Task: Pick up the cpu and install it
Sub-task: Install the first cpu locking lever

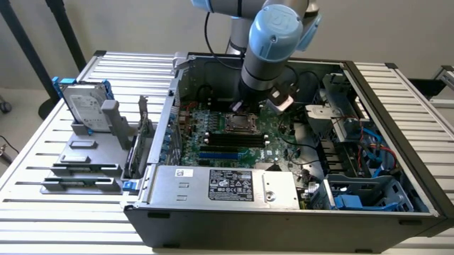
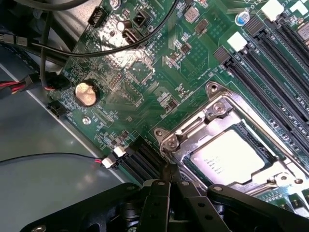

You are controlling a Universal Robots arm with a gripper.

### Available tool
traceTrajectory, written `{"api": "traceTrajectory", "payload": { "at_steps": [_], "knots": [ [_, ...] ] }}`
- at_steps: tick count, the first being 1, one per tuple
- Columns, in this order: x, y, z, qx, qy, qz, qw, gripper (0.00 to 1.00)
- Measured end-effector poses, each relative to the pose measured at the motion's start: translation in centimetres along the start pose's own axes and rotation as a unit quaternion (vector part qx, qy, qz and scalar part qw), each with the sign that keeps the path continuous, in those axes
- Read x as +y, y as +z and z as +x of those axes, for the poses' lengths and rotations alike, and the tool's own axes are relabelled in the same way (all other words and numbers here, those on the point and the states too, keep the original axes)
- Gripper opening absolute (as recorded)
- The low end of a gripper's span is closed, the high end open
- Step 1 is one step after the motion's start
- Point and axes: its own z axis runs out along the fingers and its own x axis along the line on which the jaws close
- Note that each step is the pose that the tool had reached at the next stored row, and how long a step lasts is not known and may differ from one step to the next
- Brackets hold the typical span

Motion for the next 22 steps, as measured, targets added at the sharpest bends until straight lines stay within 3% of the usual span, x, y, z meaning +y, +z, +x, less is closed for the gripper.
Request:
{"api": "traceTrajectory", "payload": {
  "at_steps": [10, 16, 22],
  "knots": [
    [0.22, -1.41, -0.8, -0.0036, 0.006, 0.0111, 0.9999, 0.11],
    [-0.03, -2.99, -0.8, -0.0049, 0.007, 0.0125, 0.9999, 0.11],
    [-1.3, -3.65, -2.6, -0.0048, 0.007, 0.0124, 0.9999, 0.11]
  ]
}}
